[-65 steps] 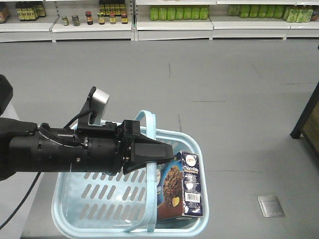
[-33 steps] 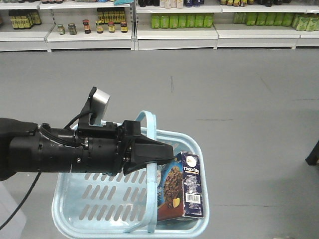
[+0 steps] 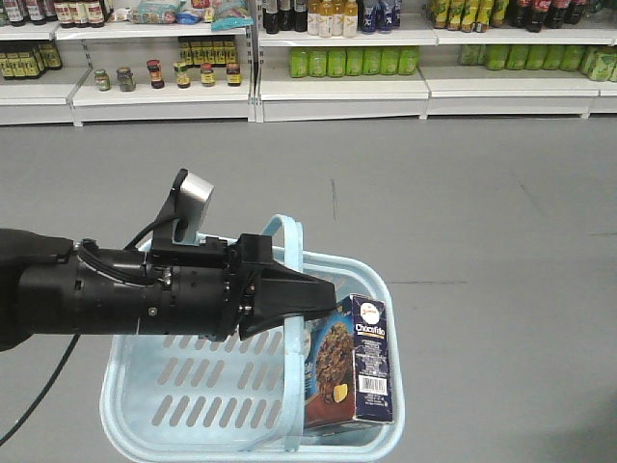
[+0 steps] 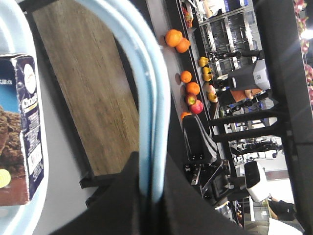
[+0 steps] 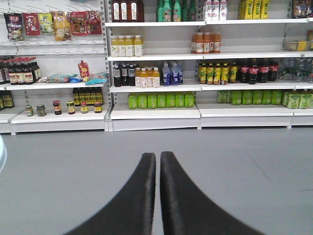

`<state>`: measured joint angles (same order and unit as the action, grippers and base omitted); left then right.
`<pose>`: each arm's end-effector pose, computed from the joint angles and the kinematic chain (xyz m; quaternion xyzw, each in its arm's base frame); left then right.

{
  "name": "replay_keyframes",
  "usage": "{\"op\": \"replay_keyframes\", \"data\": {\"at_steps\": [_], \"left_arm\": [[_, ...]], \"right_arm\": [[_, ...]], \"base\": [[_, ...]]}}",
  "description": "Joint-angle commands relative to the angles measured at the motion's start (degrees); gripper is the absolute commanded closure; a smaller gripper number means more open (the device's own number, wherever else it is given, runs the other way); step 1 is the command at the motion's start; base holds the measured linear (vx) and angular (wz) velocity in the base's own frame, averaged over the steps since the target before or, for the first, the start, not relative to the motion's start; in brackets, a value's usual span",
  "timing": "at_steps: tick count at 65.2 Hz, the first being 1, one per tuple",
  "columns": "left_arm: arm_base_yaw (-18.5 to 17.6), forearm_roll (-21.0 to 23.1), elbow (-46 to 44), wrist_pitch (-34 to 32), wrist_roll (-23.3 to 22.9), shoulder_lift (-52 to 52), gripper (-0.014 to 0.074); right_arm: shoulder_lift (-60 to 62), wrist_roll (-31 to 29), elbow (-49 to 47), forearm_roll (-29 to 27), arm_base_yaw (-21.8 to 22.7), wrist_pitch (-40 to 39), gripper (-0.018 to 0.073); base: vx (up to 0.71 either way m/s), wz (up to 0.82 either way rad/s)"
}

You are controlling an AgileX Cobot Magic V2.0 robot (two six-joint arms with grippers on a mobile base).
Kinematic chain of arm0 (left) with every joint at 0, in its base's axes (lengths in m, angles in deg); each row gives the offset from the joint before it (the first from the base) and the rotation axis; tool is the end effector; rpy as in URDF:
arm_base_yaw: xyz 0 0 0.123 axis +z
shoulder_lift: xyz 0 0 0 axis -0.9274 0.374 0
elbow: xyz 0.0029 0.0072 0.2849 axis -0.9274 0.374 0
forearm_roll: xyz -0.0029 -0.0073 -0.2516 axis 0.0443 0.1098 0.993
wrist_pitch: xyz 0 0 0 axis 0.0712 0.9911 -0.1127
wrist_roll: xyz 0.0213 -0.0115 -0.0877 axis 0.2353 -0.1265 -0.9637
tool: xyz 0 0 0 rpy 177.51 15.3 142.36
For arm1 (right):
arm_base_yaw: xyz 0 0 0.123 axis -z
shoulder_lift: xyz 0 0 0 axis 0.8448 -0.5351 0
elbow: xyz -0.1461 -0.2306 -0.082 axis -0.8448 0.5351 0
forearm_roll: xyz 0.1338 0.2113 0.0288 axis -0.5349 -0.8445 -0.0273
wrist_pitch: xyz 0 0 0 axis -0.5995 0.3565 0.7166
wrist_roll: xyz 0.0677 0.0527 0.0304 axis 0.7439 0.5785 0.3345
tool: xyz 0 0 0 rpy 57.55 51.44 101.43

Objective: Left arm holds basket, right arm returns cookies
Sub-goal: 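Drive forward toward the drink shelves holding the basket in the left gripper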

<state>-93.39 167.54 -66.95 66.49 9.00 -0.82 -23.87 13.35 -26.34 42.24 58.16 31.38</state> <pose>0.2299 -0.1862 0.2830 0.0318 0.7893 -0.5931 0.1555 0.0568 0.0000 0.1965 0.0095 0.7127 0.0068 0.7014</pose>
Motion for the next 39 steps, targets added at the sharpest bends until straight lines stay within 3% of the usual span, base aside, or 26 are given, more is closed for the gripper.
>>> {"op": "replay_keyframes", "data": {"at_steps": [1,39], "left_arm": [[-0.4,6.2,-2.1,3.1,0.8,-2.2,0.0599],[-0.4,6.2,-2.1,3.1,0.8,-2.2,0.0599]], "right_arm": [[0.7,-0.6,1.0,0.5,0.1,-4.2,0.057],[0.7,-0.6,1.0,0.5,0.1,-4.2,0.057]], "base": [[0.49,-0.02],[0.48,0.03]]}}
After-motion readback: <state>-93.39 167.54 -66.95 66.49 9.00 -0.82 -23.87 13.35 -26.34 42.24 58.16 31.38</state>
